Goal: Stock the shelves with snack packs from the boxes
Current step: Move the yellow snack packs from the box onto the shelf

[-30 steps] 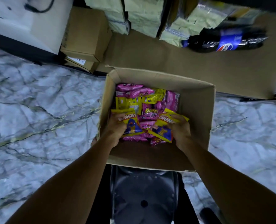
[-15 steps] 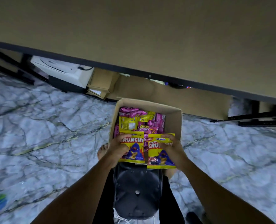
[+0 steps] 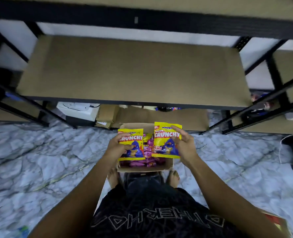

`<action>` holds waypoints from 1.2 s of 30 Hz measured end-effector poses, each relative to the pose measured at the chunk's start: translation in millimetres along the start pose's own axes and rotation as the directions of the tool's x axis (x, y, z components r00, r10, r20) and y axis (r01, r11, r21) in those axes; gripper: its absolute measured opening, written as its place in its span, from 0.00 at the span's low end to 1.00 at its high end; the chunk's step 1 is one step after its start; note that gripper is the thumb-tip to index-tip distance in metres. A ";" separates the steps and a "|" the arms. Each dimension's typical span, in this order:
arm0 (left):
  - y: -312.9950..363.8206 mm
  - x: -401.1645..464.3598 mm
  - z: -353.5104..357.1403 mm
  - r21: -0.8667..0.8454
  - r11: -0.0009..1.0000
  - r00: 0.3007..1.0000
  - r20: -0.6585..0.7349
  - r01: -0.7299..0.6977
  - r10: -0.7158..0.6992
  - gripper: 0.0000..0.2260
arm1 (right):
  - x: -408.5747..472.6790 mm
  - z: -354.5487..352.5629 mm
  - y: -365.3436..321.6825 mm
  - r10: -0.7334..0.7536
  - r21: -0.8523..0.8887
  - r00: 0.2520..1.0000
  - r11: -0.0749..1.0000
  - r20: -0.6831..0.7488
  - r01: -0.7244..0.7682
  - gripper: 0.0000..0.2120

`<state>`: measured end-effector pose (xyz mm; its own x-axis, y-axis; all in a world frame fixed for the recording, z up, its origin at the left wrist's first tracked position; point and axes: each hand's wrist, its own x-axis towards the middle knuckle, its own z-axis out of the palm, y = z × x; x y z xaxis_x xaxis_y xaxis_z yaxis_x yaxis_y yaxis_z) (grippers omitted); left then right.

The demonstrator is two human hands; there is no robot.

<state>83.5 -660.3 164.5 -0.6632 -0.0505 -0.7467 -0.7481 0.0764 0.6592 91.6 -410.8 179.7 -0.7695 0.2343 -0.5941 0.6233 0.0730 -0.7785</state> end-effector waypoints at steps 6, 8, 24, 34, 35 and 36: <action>71.4 -75.8 18.6 -0.064 0.977 0.972 0.102 -0.205 0.211 0.23 | -55.4 -32.0 -52.4 -0.112 0.190 0.993 0.975 -0.027 0.115 0.17; 93.6 -95.8 25.4 -0.068 0.962 0.951 0.145 -0.265 0.273 0.23 | -65.9 -43.4 -72.5 -0.153 0.227 0.988 0.962 -0.024 0.155 0.16; 297.0 -161.9 79.0 -0.194 0.642 0.616 0.179 -0.742 0.767 0.23 | -103.1 -119.1 -265.8 -0.648 0.194 0.724 0.699 -0.235 0.689 0.18; 385.4 -129.3 112.6 -0.098 0.647 0.641 0.082 -0.756 0.763 0.21 | -35.0 -146.0 -360.1 -0.607 -0.028 0.744 0.780 -0.279 0.625 0.17; 390.7 -126.0 114.8 -0.089 0.650 0.646 0.068 -0.755 0.760 0.21 | -28.7 -147.0 -365.9 -0.598 -0.037 0.752 0.789 -0.277 0.614 0.17; 396.5 -123.4 117.5 -0.072 0.648 0.646 0.054 -0.758 0.761 0.20 | -23.0 -148.7 -371.9 -0.595 -0.054 0.755 0.794 -0.275 0.606 0.18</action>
<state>-128.5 -506.8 507.7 -0.9967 0.0794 0.0146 0.0159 0.0163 0.9997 -101.9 -299.1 513.0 -0.9136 0.4004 0.0705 0.0362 0.2527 -0.9669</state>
